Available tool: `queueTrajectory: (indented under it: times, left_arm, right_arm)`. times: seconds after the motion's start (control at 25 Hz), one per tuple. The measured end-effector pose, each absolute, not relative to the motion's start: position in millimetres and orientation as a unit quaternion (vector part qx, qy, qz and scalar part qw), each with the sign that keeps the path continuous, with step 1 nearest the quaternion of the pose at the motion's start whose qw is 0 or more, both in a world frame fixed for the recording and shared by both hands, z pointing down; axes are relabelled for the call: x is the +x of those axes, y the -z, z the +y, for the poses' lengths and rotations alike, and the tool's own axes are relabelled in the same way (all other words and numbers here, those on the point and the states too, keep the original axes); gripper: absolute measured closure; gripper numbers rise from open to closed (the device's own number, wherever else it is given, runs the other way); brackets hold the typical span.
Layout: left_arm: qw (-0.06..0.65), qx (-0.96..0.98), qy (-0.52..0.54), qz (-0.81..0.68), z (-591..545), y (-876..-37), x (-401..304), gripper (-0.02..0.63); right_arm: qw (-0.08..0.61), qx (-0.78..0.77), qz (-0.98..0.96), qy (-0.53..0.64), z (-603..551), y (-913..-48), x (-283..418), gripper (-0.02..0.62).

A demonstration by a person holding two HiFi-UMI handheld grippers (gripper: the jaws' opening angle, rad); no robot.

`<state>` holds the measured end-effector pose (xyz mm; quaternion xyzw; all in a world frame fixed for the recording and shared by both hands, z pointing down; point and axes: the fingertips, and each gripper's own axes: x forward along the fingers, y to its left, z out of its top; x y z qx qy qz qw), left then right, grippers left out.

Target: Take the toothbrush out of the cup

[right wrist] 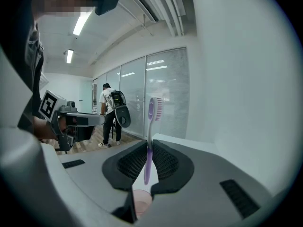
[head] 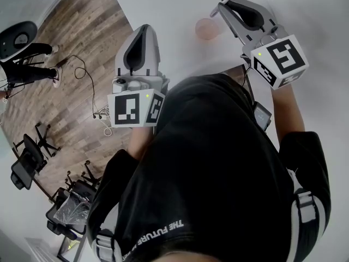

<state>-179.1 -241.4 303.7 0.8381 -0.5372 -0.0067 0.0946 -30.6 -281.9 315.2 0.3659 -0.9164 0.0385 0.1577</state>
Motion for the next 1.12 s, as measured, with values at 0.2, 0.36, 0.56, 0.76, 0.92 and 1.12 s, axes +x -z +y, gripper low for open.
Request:
queueTrajectory:
  times: [0.2,0.36,0.56,0.76,0.92,1.12]
  left_arm:
    - [0.094,0.839,0.007,-0.536,-243.6,-303.8,-178.8,0.586]
    - [0.095,0.841,0.005,-0.533,-245.1,-303.0,-176.1,0.586]
    - [0.094,0.841,0.003,-0.533,-246.2,-305.0,-174.9,0.586]
    - [0.091,0.840,0.003,-0.534,-243.8,-301.8,-168.7,0.586]
    - [0.091,0.840,0.001,-0.534,-244.3,-301.0,-166.7,0.586]
    - [0.089,0.842,-0.002,-0.533,-239.5,-307.7,-157.6,0.586]
  right_arm:
    - [0.140,0.373,-0.917,-0.024,-282.3,-298.2,-19.2,0.548]
    - [0.136,0.389,-0.911,-0.023,-284.4,-290.1,-4.2,0.548]
    - [0.135,0.401,-0.906,-0.022,-283.3,-290.5,9.1,0.548]
    - [0.130,0.405,-0.905,-0.021,-279.2,-288.8,19.5,0.548]
    - [0.127,0.407,-0.904,-0.019,-279.5,-287.7,24.2,0.548]
    - [0.121,0.411,-0.903,-0.024,-272.5,-299.7,35.2,0.548]
